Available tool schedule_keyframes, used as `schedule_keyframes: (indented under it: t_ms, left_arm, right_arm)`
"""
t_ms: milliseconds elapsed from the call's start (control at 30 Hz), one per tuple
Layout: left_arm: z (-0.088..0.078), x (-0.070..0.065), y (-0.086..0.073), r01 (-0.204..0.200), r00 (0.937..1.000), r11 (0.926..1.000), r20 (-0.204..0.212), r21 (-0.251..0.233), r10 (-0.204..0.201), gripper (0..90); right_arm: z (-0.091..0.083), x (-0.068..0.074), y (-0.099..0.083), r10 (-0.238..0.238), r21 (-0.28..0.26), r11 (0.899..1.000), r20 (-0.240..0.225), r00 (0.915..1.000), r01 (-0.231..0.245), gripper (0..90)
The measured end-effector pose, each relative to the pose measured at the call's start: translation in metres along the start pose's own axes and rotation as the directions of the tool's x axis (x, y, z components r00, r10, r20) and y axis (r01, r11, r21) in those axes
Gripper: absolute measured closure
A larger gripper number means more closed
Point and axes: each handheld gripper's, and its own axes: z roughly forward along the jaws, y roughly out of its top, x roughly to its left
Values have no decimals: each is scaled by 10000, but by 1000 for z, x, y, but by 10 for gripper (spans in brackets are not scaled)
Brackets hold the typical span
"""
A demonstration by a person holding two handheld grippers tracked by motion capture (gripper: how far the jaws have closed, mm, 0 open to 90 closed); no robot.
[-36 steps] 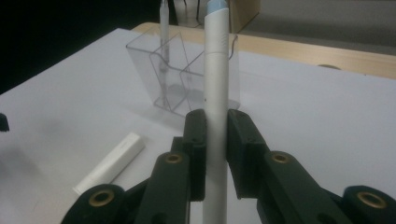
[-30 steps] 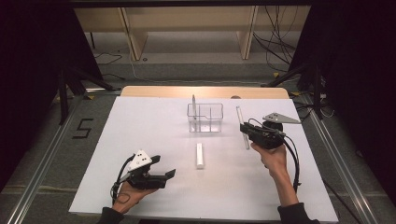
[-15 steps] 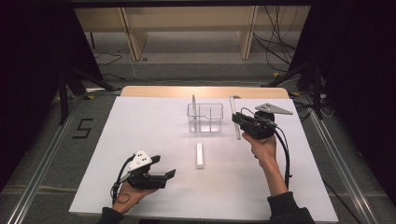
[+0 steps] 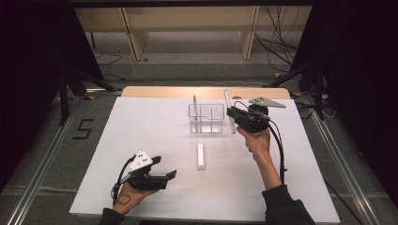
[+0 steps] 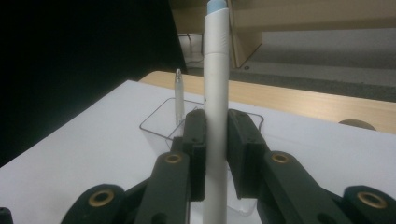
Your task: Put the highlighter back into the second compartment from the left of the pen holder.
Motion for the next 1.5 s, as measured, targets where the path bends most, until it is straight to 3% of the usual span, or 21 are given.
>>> schedule_keyframes:
  t_ms: [467,1267,1500]
  left_arm:
    - [-1,0,0,3,10000,10000,43,-61,-3,175]
    - [-1,-1,1,34,9999,9999,112,-151,-32,167]
    - [0,-1,1,19,9999,9999,119,-140,-18,165]
  right_arm:
    - [29,11,16,43,-106,9999,-94,9999,-44,789]
    - [74,17,31,111,-87,9999,391,9992,-108,788]
    - [86,18,32,-79,70,9999,538,9985,76,788]
